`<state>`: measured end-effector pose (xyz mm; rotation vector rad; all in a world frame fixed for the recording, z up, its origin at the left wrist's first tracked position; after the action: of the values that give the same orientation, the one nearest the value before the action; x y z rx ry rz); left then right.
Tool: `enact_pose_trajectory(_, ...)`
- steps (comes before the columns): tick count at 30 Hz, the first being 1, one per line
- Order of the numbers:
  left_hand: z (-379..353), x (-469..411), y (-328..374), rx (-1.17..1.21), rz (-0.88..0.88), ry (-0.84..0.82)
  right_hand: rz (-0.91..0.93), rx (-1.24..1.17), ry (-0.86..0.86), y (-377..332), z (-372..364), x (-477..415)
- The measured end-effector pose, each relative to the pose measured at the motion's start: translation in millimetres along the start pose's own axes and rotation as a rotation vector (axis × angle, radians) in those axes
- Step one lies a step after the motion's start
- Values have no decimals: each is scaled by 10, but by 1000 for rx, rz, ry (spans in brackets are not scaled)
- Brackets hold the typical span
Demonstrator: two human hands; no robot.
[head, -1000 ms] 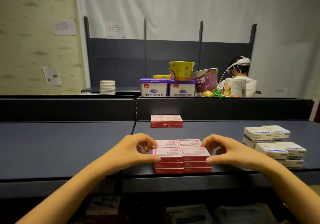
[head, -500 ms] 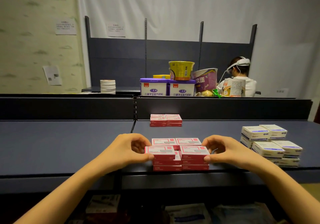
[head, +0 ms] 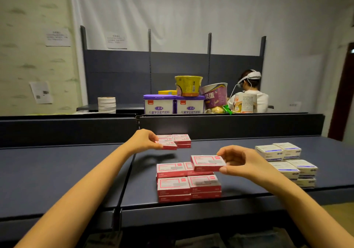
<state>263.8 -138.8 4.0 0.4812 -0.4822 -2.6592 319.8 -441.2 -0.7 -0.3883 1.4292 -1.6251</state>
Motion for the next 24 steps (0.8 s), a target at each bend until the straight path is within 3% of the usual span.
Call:
enact_pose_trajectory(3, -261, -132, -172, 12, 55, -62, 13, -20, 50, -30, 16, -67)
enact_pose_trajectory(13, -377, -238, -251, 7, 74, 19, 14, 15, 171, 249, -82, -965)
enact_pose_trajectory(24, -426, -266, -356, 56, 77, 93, -167, 266, 12, 872, -132, -1649)
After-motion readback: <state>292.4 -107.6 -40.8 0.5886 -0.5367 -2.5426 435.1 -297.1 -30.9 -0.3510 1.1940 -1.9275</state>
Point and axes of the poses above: each hand's wrist, its own x-axis away from the middle knuckle, its own z-axis out of the back of the hand, y = z × x, the point moved 6 cm from there along -x, towards the middle knuckle, and after that the axes turned 13 degrees about -x, right-handed, at the moved point
